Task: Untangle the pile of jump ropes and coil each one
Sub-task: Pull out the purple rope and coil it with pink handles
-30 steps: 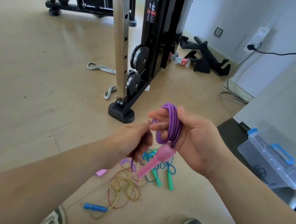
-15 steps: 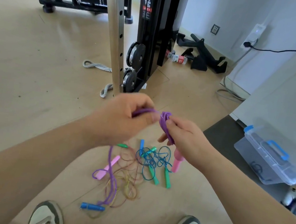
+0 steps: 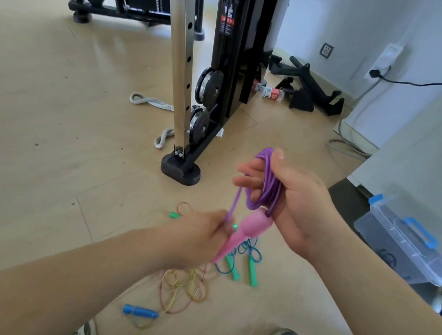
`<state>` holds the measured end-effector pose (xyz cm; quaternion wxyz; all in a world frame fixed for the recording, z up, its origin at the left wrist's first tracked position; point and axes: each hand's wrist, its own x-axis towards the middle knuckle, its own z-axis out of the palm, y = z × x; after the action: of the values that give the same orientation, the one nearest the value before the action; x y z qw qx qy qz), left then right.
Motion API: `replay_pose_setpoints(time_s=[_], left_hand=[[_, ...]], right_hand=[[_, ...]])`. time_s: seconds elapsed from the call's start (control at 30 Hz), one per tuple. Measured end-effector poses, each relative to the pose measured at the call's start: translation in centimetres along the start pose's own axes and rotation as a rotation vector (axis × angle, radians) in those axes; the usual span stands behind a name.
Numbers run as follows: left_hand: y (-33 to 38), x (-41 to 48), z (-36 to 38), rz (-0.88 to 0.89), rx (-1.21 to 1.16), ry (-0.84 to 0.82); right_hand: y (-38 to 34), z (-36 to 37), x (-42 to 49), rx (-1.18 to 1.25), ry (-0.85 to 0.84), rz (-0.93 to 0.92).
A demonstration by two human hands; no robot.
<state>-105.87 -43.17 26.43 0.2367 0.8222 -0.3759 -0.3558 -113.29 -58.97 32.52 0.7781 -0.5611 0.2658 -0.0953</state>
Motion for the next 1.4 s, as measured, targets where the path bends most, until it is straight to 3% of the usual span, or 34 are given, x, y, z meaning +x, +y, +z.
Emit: replay_pose_setpoints(time_s=[0.03,0.1,0.2,0.27,0.37,0.47,0.6,0.8,1.03,1.13,1.23,1.4], left_hand=[[0.3,-0.4,0.4,0.026,0.191,-0.076],[1.7,-1.4,0.4,0.105,0.345,-0.137],[4.1,-2.2,-1.5,0.247,0.221,-0.019],[4.4,-2.2,-3.3,0.317,0.061,0.132],[3.7,-1.8,-6.0,0.351,-0.2,0.353],[2.4,-0.8,-7.2,0.245,-0.369,0.509],[0.5,0.3,-6.3,0.102,-0.488,0.407],[0.3,0.5,-2.7,0.01,-0.281,0.17],[1.8,-0.6,0.8,0.05,0.33,-0.118],[3.5,-1.5,1.1,0.115,0.367,-0.154],[4.5,-1.4,-1.3,0.178,0.196,-0.049],[4.3,-2.4,-4.5,0.299,-0.222,0.063]], right_hand=[[0.2,-0.3,0.2,-0.155,0.052,-0.032],[0.8,-0.5,0.1,-0.517,0.085,-0.082],[1.7,-0.7,0.1,-0.881,0.014,-0.163],[1.9,-1.0,0.2,-0.964,-0.016,-0.193],[1.4,-1.0,-0.5,-0.861,-0.079,-0.139],[0.5,-0.3,-1.4,-0.696,-0.191,-0.014],[0.2,-0.3,-1.7,-0.46,-0.314,0.041],[0.1,-1.0,-1.4,-0.2,-0.244,0.02],[0.4,-0.7,-0.9,0.005,-0.104,0.051],[1.0,-0.7,-0.6,-0.403,0.014,0.046],[1.1,-0.8,-0.6,-0.809,0.06,-0.083],[1.7,-1.4,-0.3,-1.065,0.017,-0.2]])
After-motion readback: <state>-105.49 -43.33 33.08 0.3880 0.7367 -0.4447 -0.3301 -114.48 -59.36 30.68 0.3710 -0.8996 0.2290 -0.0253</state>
